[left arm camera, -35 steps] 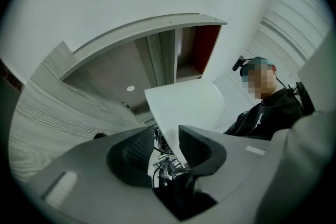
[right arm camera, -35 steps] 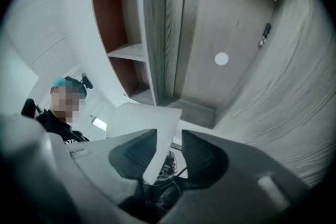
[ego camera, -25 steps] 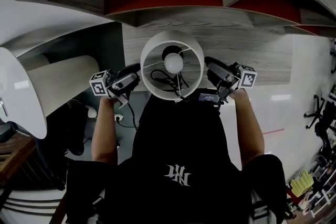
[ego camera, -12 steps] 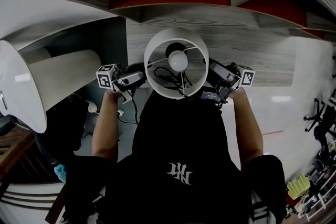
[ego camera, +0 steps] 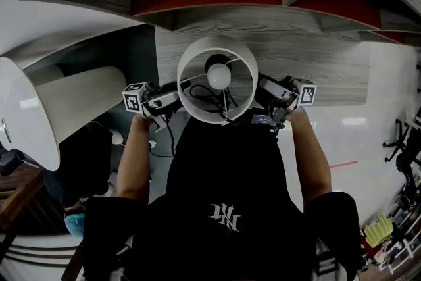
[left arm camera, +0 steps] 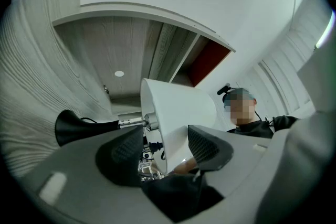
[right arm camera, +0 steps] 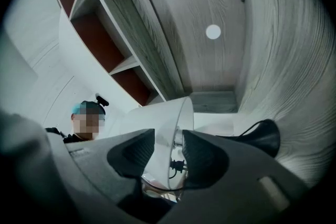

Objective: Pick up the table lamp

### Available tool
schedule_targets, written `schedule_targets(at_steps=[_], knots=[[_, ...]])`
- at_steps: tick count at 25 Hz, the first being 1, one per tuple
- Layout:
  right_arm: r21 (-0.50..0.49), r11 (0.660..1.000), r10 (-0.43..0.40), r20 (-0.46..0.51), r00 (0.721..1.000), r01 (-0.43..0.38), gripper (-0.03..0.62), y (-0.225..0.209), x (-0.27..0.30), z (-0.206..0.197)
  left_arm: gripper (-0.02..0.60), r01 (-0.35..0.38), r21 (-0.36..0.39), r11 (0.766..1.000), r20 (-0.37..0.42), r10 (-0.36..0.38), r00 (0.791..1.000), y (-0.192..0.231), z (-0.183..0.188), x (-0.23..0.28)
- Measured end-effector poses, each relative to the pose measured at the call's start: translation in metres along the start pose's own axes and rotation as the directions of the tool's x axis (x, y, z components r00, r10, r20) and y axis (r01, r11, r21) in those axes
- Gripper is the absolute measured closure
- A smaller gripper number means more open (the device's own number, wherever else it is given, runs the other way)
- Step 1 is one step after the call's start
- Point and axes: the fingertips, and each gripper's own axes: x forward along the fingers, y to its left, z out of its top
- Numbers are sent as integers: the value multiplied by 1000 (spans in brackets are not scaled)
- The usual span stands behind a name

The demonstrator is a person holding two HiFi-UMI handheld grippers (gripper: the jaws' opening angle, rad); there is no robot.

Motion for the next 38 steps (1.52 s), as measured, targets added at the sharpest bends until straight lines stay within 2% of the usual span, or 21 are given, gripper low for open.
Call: schedule_targets(at_steps=[9, 19, 30, 38], knots=[[-13, 1000, 22, -19, 1000, -22, 468, 4, 3, -1, 360, 37, -19, 999, 23, -37, 999, -3, 0, 0], [-6, 1000, 14, -38, 999, -14, 470, 5, 4, -1, 416, 70, -22, 997, 35, -69, 997, -9, 1, 1], [1, 1000, 2, -55, 998, -2, 470, 1, 2, 1, 420, 76, -32, 997, 35, -75, 997, -11, -2, 2], [-20, 1000, 23, -70, 997, -25, 470, 12, 8, 3, 425, 123, -14, 992, 68, -122, 990, -20, 6, 7]])
